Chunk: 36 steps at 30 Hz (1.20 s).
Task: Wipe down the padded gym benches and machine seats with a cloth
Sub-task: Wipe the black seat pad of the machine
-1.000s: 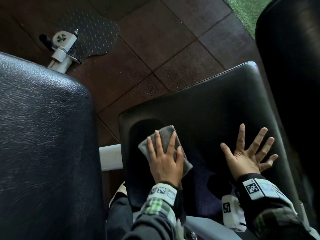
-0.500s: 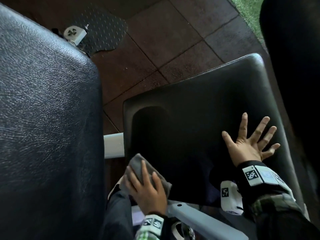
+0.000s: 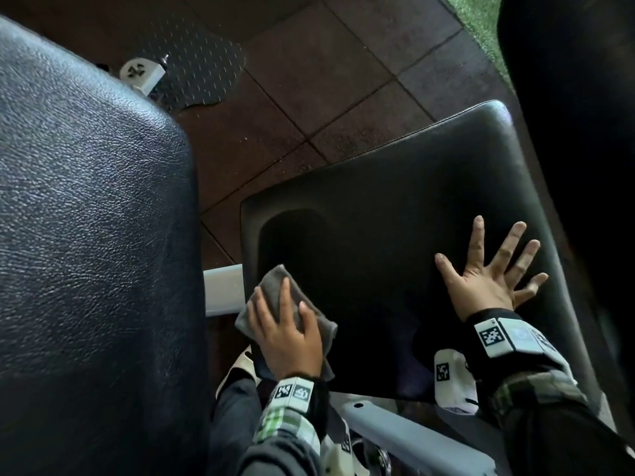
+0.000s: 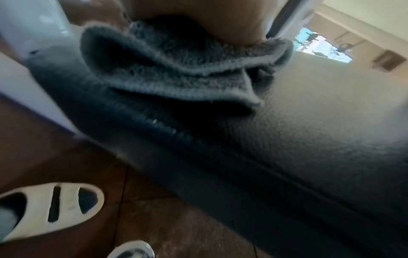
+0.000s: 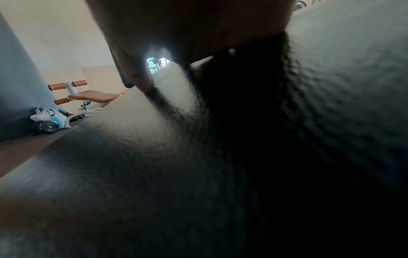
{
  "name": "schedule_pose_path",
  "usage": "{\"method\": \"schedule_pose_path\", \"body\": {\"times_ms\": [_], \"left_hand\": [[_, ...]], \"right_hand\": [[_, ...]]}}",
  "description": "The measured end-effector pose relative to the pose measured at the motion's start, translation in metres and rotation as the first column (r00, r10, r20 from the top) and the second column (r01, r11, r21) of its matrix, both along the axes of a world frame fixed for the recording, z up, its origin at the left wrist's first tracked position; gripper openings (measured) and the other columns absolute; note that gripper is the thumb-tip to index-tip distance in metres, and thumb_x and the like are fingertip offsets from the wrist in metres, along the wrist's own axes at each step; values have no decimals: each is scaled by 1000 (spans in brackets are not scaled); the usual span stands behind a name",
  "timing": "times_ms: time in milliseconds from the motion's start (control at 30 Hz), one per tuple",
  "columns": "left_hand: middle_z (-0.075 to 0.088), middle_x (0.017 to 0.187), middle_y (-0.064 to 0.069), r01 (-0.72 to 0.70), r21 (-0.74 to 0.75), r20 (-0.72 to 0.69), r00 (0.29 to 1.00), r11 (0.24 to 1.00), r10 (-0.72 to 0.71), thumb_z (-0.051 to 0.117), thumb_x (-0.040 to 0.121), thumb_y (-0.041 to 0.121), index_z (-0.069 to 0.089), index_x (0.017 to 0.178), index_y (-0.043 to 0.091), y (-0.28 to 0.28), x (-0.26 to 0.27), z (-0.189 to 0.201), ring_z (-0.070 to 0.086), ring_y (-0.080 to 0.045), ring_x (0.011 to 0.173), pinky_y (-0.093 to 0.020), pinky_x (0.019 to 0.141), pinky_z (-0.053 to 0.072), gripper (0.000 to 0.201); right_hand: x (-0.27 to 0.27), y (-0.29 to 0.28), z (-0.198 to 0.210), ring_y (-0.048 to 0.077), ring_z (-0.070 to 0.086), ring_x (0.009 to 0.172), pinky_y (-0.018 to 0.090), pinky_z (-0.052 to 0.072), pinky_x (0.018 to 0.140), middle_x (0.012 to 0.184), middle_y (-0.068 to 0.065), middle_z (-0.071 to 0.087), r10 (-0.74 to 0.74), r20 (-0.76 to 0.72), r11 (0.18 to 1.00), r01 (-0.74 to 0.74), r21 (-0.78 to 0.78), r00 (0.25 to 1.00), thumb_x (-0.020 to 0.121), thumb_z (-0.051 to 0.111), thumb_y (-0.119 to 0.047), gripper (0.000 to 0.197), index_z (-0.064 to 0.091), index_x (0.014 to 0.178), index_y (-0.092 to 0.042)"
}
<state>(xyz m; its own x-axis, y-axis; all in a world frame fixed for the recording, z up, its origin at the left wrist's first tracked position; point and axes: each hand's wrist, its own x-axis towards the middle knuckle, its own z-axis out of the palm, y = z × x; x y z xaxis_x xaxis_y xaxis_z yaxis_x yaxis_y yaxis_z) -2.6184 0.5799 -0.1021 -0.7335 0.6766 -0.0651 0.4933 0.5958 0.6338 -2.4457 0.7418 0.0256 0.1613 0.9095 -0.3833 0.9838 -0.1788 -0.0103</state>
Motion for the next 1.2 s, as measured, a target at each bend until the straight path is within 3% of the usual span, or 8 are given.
{"method": "schedule_pose_path", "body": {"times_ms": [133,300,567,700,833,933,1100,1200], "left_hand": [[35,154,-20,28,9,58,998,1000,-29,42,94,32,58,137,19,-23,27,9,33,-38,140,-52,114,30,48],[34,155,-19,356,118,21,932,927,-361,46,95,30,47,140,28,-8,55,21,26,-36,145,-55,112,34,45],[23,162,-9,768,299,121,558,566,-821,43,94,27,42,145,31,60,59,52,8,-19,152,-36,123,13,52],[21,161,-5,822,379,228,362,425,-904,38,84,15,30,147,27,75,22,56,16,-12,150,-16,118,14,64],[24,161,-2,862,380,180,288,336,-941,50,89,23,27,148,21,86,-13,52,26,-6,146,-13,111,27,63],[25,161,2,888,334,122,293,317,-948,52,91,34,28,148,20,89,-26,47,26,-11,147,-16,110,31,63],[49,139,-4,882,104,-163,471,460,-867,48,90,47,48,137,13,75,0,56,43,-23,131,-47,102,46,59],[45,149,-5,843,38,-119,537,537,-835,35,96,58,40,145,15,66,25,57,29,-25,142,-48,116,24,66]], "right_hand": [[3,0,0,20,-34,135,53,-17,107,147,-4,-39,4,-26,1000,-3,27,1000,84,36,-67,79,-17,140,-51],[11,-8,1,15,-28,138,44,-18,109,152,-5,-28,25,-148,994,-10,105,989,88,48,-53,74,4,146,-45],[3,-93,-17,20,26,137,49,15,112,152,5,27,105,-381,906,70,418,918,88,39,-34,50,47,135,-19],[-23,-116,-22,22,31,136,44,18,113,150,1,29,139,-416,876,84,474,899,90,41,-26,46,42,136,-21],[-53,-106,-33,21,20,139,40,9,113,150,1,29,133,-396,922,33,387,909,86,39,-26,54,35,139,-26],[-64,-102,-41,20,15,141,38,1,115,150,-2,27,71,-384,934,73,349,920,86,38,-26,54,35,140,-25],[-48,-99,-34,16,11,142,36,-7,115,152,-2,26,12,-362,910,140,390,932,83,39,-28,58,38,140,-21],[-26,-92,-24,12,2,143,33,-14,114,154,-4,17,-33,-330,924,155,350,943,80,40,-36,66,32,144,-25]]}}
